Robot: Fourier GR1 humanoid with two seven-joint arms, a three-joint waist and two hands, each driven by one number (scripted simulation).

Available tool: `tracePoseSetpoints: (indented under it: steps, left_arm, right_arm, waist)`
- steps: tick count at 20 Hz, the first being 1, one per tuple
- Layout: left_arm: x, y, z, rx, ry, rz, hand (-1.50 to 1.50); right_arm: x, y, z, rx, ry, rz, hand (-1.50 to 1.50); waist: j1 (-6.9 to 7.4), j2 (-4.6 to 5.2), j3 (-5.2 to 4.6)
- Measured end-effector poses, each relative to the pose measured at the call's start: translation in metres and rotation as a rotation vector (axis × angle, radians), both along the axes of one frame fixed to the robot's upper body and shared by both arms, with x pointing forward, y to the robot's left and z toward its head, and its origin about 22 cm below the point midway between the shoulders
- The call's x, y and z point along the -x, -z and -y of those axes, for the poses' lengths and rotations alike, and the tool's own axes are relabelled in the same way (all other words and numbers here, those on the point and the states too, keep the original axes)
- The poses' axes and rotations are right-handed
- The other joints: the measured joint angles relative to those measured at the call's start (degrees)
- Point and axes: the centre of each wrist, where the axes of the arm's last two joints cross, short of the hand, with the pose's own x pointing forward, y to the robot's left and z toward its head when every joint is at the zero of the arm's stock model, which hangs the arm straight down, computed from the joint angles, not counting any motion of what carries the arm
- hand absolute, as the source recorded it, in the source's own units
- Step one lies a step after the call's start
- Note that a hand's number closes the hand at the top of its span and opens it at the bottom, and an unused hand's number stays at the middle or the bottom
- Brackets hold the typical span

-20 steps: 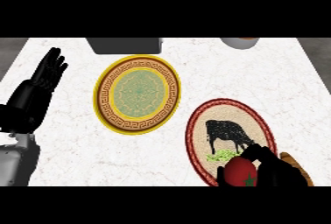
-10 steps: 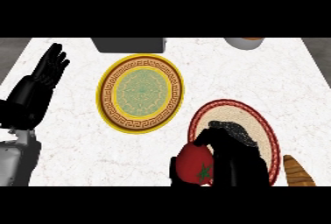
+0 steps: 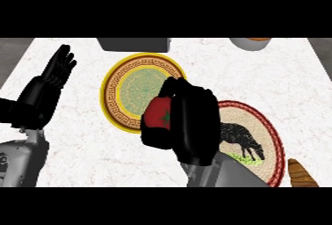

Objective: Pick the tomato from the placemat and place it in the plate

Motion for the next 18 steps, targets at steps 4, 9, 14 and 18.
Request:
tracePoseSetpoints:
  steps: [4, 9, 14, 18]
  left_arm:
    - [-0.001, -0.001, 0.004, 0.001, 0.017, 0.002, 0.00]
    - [-0.004, -0.006, 0.007, 0.000, 0.028, 0.012, 0.00]
    - [-0.008, -0.002, 0.007, 0.003, 0.036, 0.014, 0.00]
    - [-0.011, -0.008, 0.010, -0.002, 0.055, 0.017, 0.00]
  right_arm:
    - [-0.034, 0.004, -0.013, -0.031, -0.004, -0.035, 1.50]
    - [-0.073, 0.017, -0.028, -0.027, 0.024, -0.080, 1.50]
    - [-0.108, 0.029, -0.034, -0.008, 0.065, -0.119, 1.50]
    - [-0.125, 0.045, -0.033, -0.008, 0.103, -0.177, 1.50]
  waist:
    - [0.60, 0.15, 0.01]
    - [1.31, 0.33, 0.01]
    - [1.87, 0.56, -0.01]
    - [2.78, 0.81, 0.00]
